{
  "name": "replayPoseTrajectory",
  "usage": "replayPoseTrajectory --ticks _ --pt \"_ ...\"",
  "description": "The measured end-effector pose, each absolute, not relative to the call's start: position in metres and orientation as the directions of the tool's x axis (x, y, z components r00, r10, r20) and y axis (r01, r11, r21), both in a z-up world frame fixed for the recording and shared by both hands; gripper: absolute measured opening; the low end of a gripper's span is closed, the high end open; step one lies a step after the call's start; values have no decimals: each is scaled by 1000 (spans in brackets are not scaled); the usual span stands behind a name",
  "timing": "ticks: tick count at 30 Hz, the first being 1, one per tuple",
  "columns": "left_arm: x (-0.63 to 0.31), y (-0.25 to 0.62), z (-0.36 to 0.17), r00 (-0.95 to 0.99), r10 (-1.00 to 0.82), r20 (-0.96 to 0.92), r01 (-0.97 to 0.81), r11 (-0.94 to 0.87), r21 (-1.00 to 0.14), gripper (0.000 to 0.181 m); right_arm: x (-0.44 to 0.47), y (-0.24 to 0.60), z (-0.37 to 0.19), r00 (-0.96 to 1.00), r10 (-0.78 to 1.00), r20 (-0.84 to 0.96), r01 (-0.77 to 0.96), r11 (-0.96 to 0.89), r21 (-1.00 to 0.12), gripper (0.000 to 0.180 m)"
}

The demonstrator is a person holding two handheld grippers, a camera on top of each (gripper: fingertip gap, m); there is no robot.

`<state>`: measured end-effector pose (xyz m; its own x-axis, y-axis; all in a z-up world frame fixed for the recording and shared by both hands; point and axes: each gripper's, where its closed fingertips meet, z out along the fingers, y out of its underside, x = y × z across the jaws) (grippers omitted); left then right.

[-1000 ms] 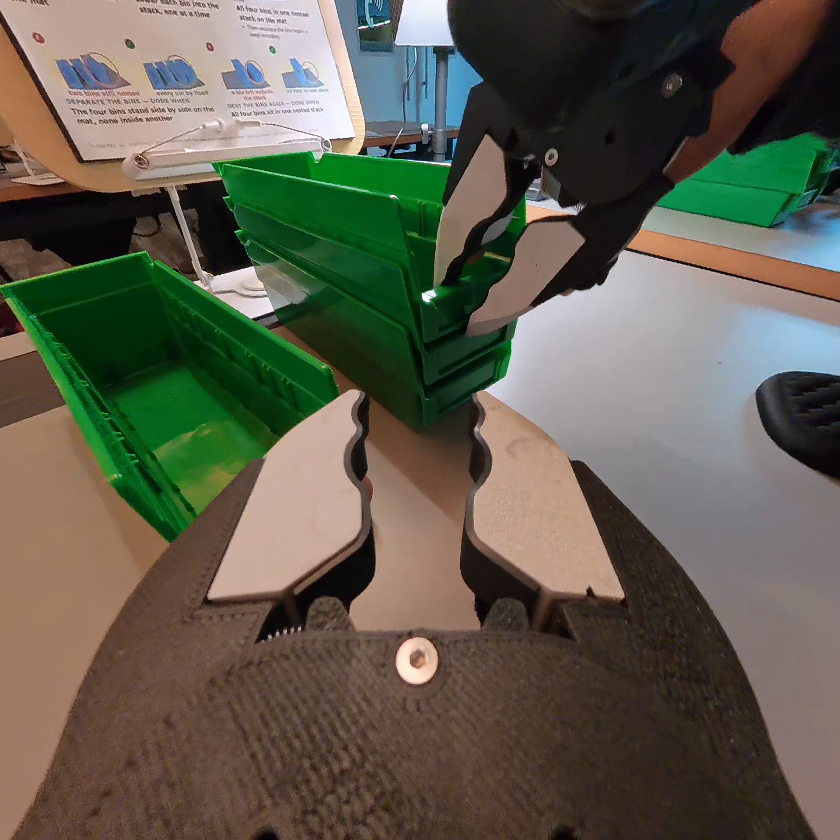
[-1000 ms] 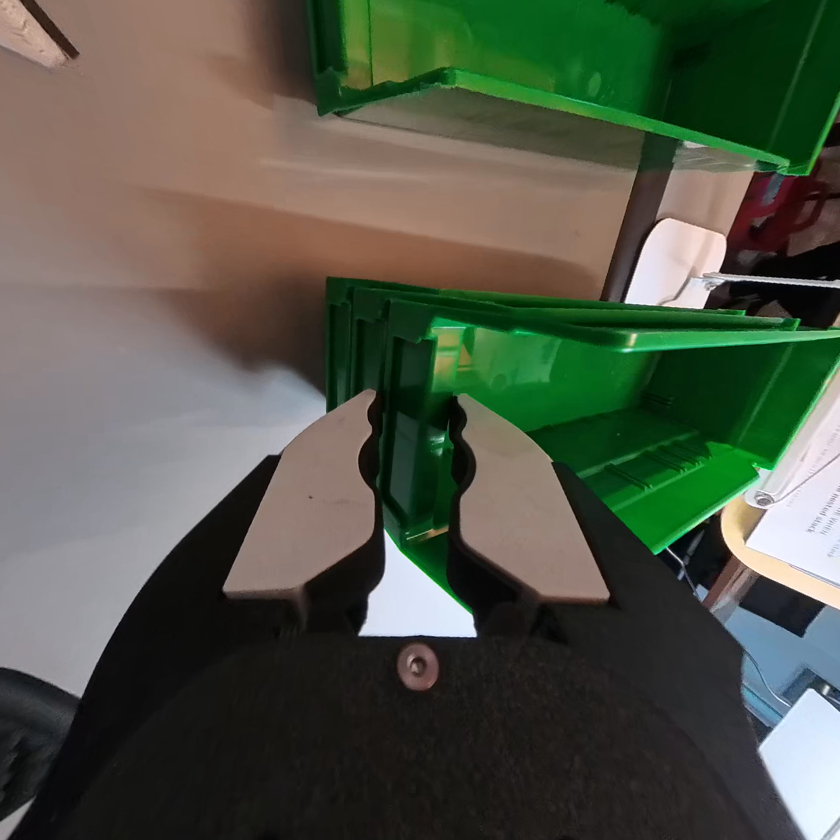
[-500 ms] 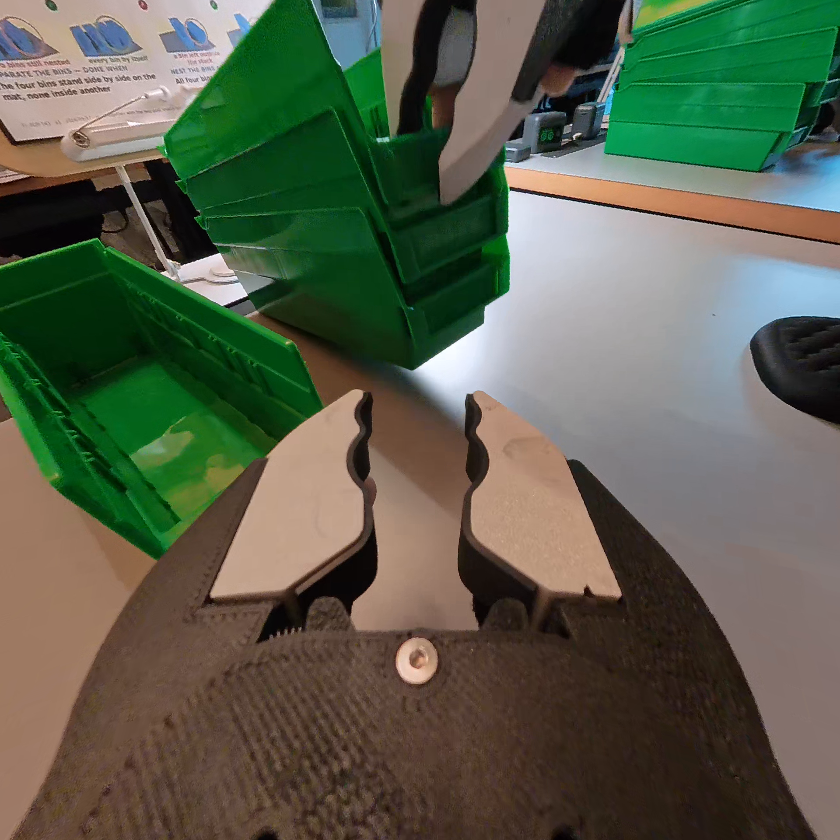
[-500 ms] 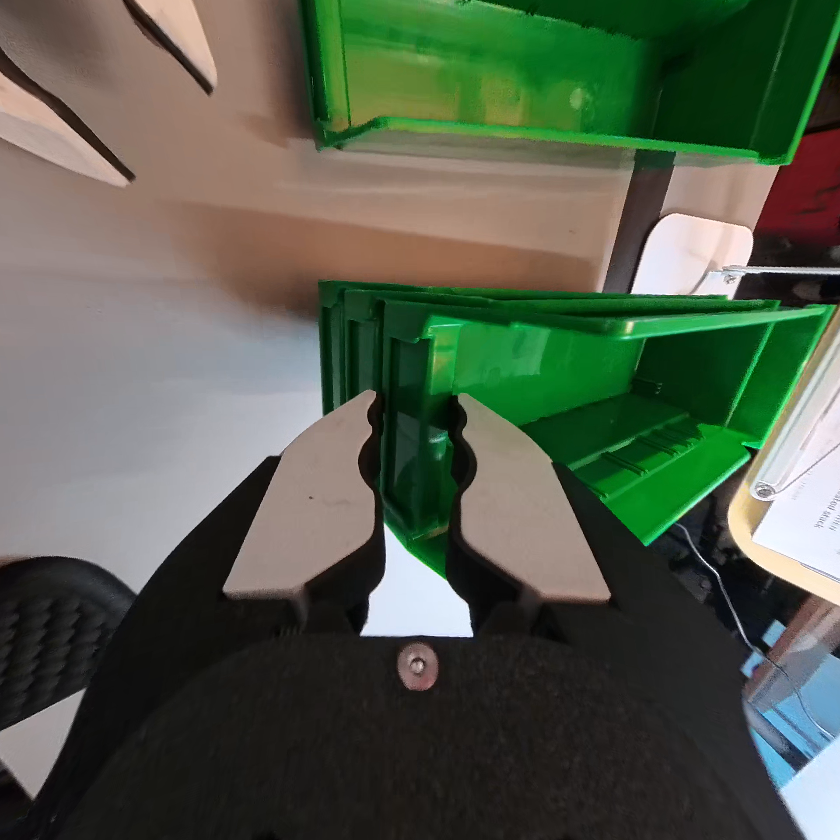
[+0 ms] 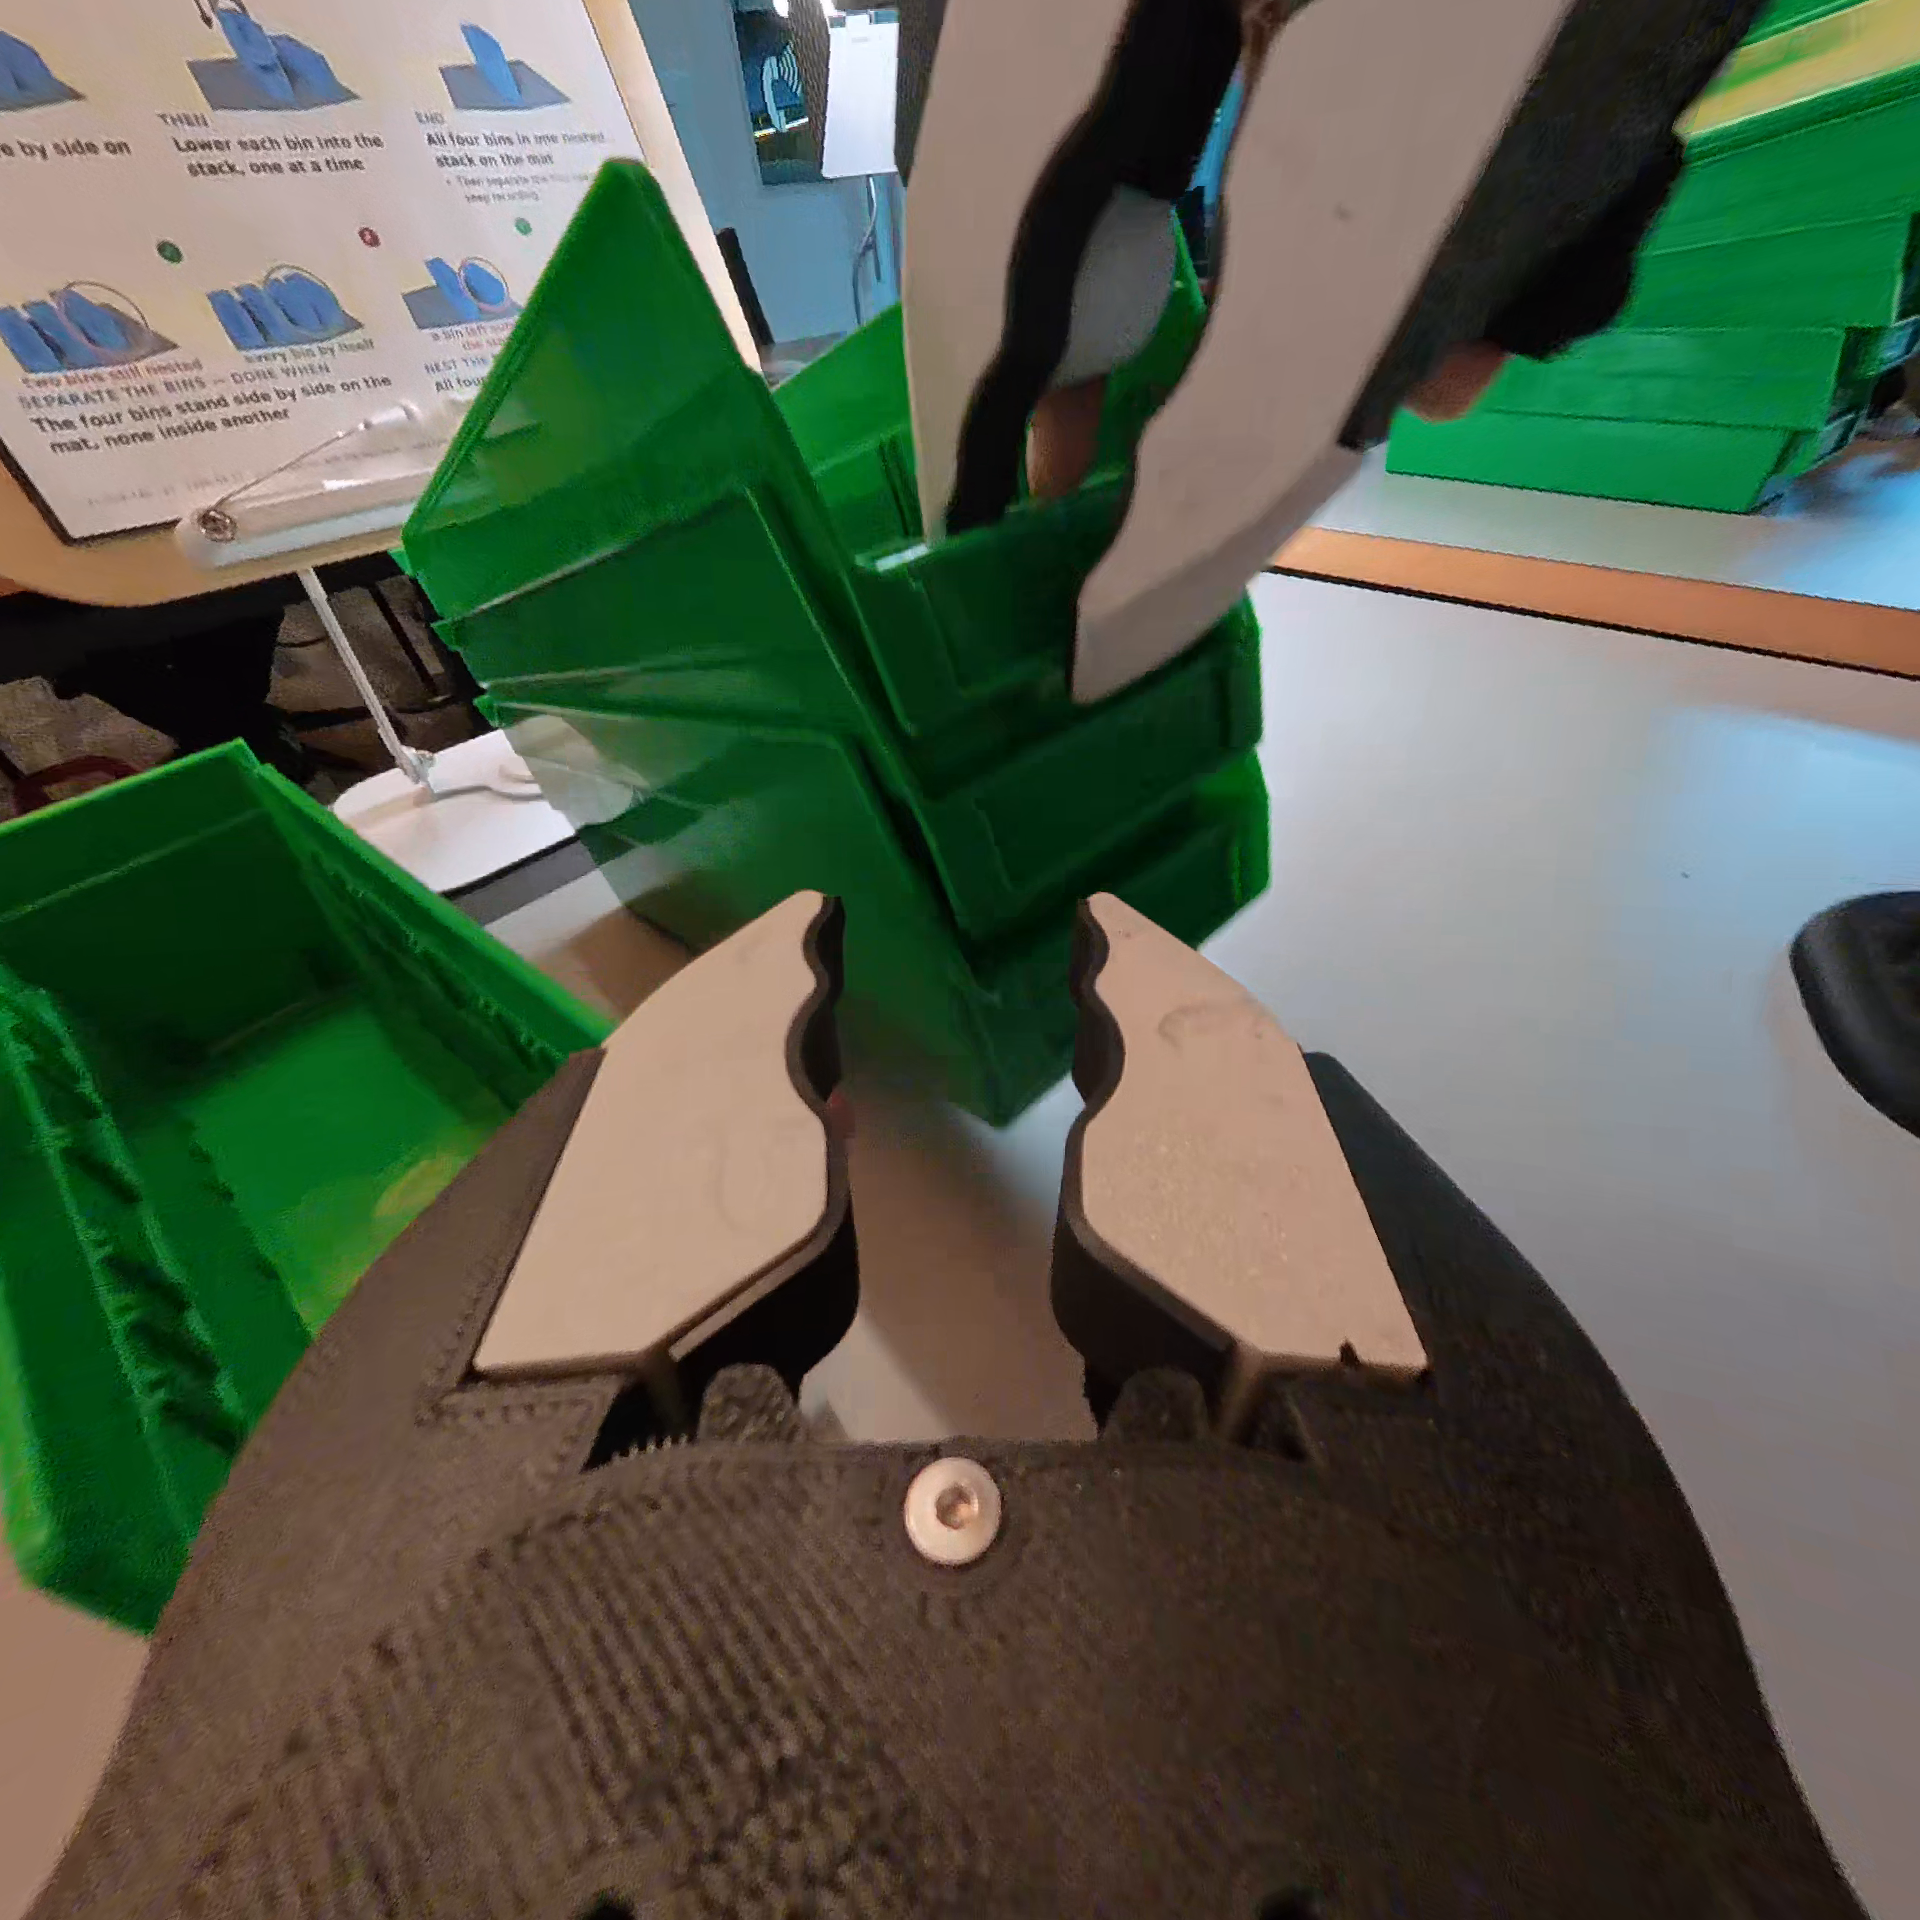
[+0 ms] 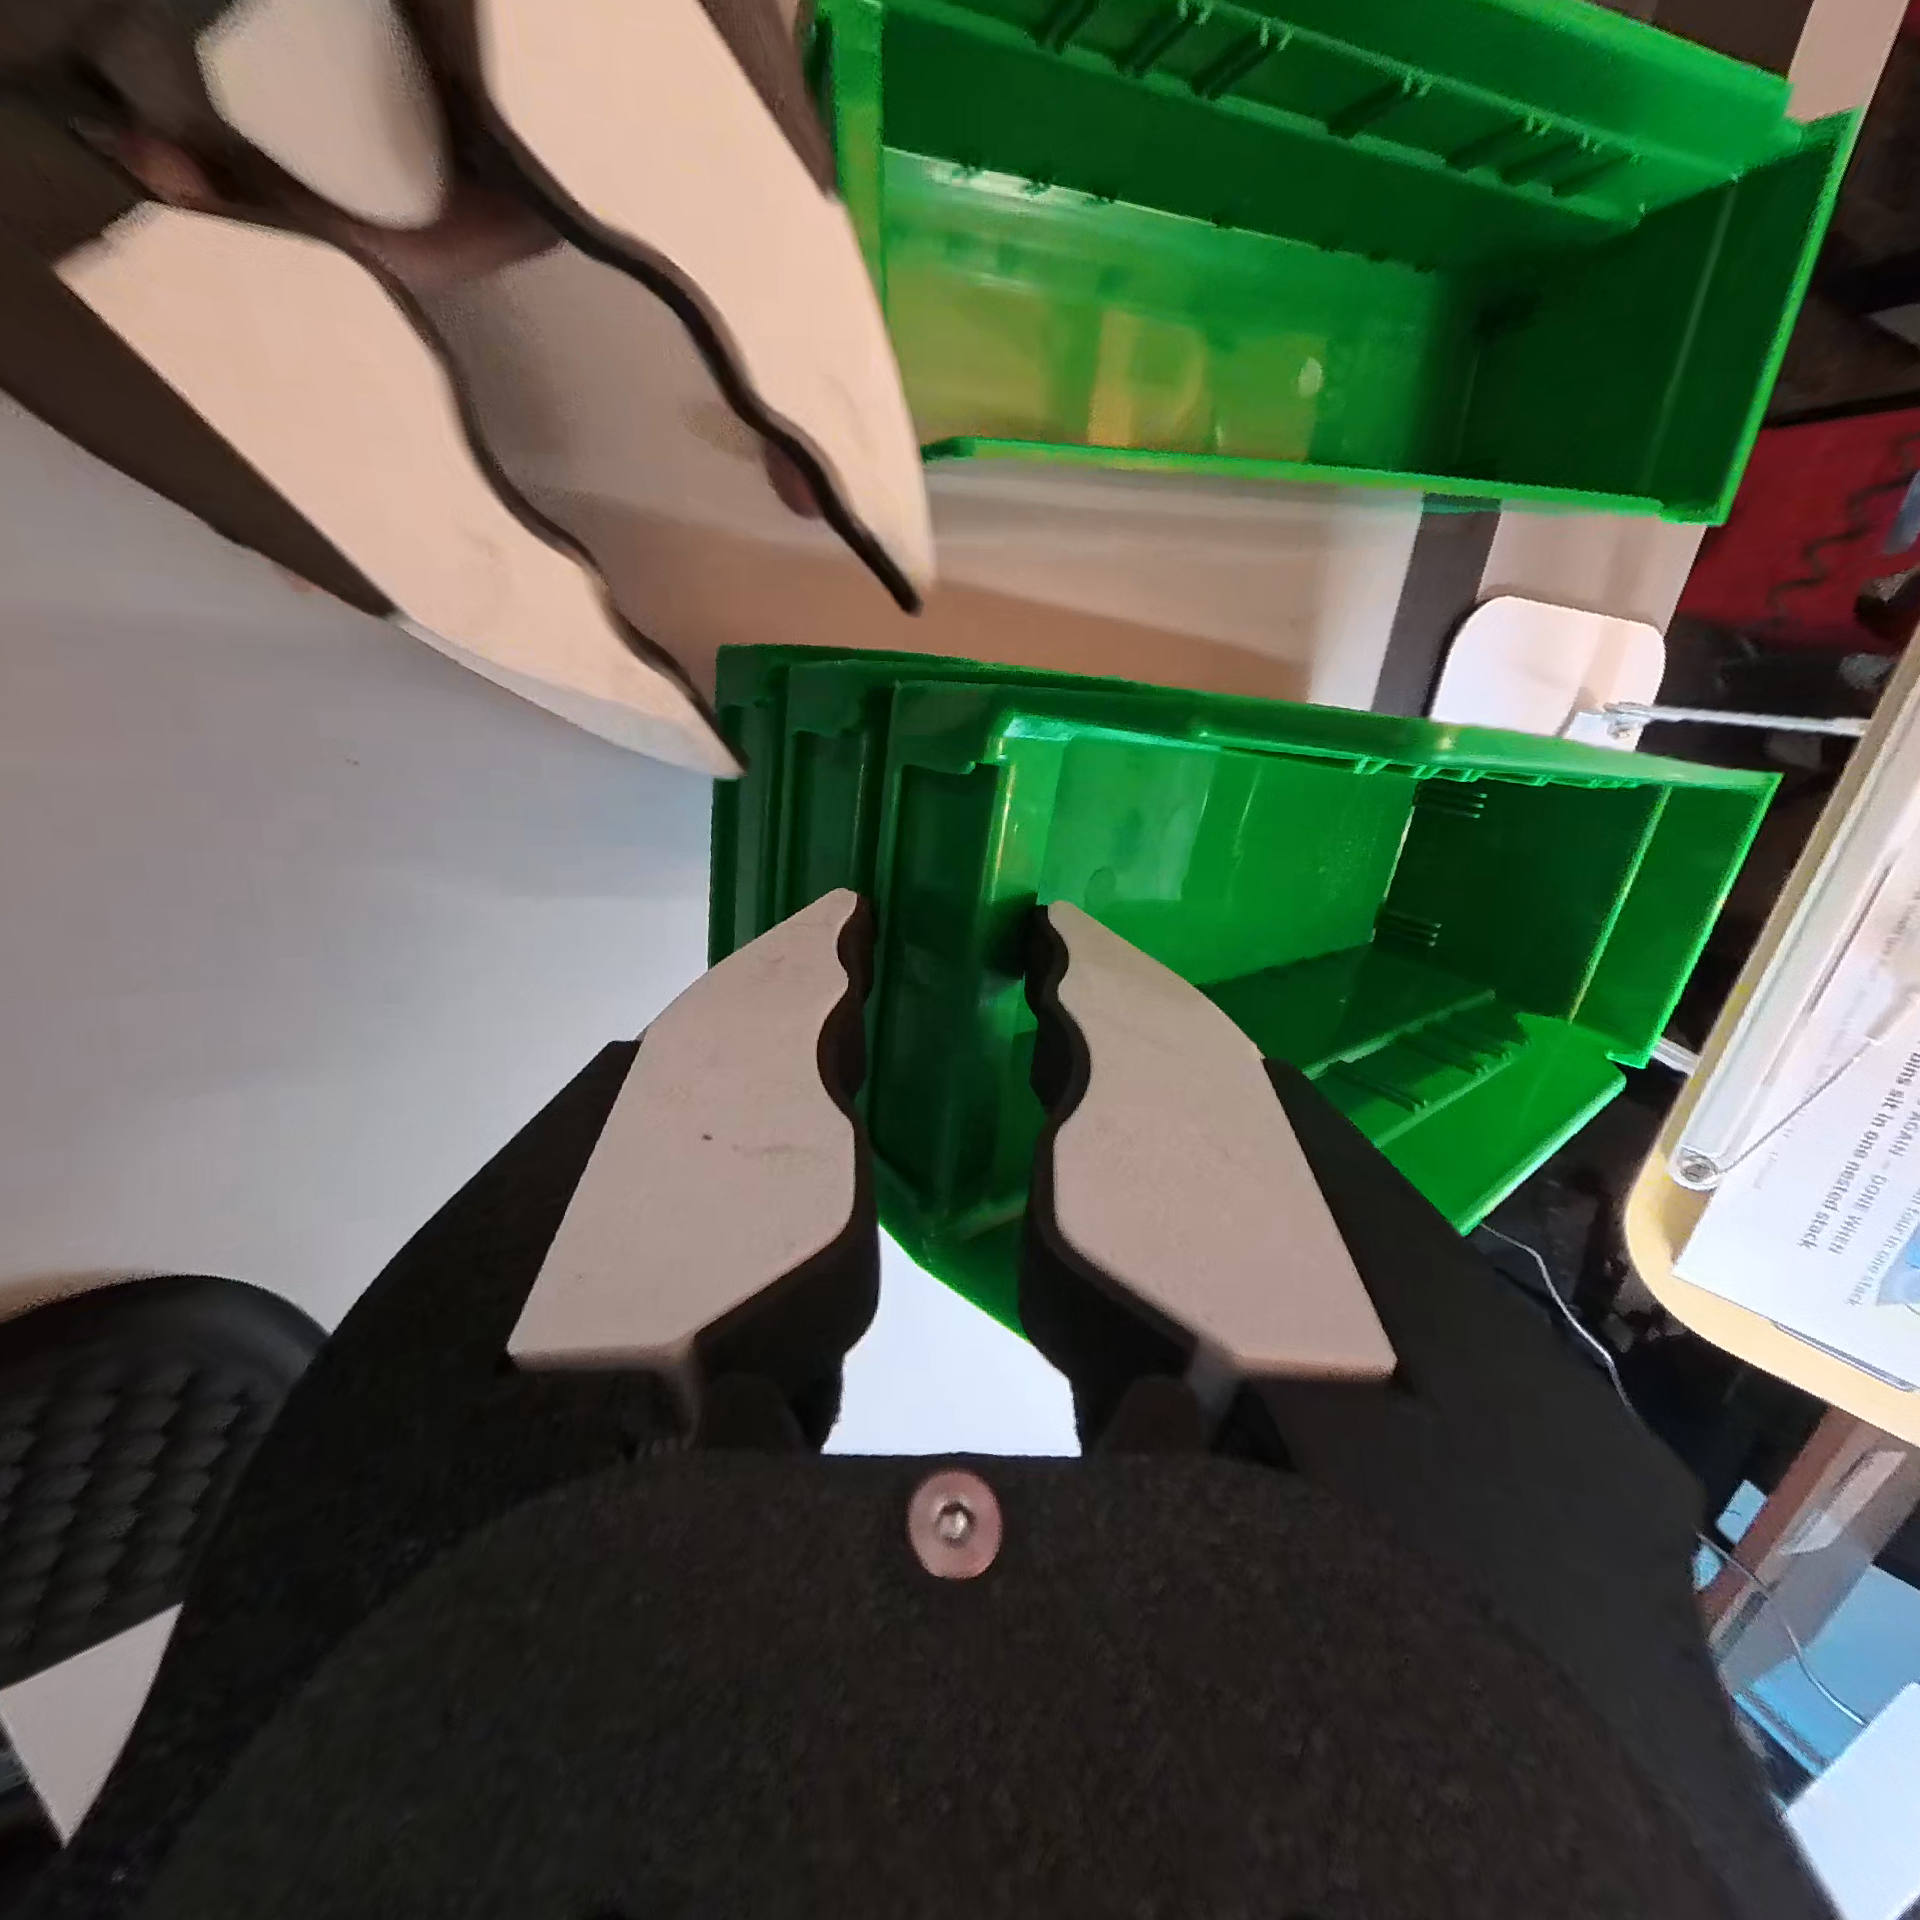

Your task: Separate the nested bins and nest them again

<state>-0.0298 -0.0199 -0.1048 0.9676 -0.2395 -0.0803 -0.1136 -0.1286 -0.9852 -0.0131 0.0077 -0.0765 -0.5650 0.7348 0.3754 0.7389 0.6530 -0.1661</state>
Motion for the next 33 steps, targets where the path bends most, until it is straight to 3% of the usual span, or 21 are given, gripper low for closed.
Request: replayPoseTrajectory --ticks 8,11,20,24,33 --pt "-13 -9 -117 941 -311 -132 -172 -107 -979 35 0 10 -84 -574 714 400 729 668 -146 28" --pt "-15 -8 -130 932 -278 -234 -268 -89 -959 17 0 13 -84 -576 695 429 719 681 -138 28" --pt "-15 -6 -139 935 -285 -210 -250 -111 -962 14 1 14 -82 -574 692 438 703 691 -169 28" --pt "-24 -3 -178 925 -278 -258 -328 -245 -912 10 -2 12 -41 -513 724 462 691 667 -278 29" --pt "-13 -5 -179 933 -307 -190 -275 -265 -924 10 14 21 -3 -453 681 576 676 684 -276 29"
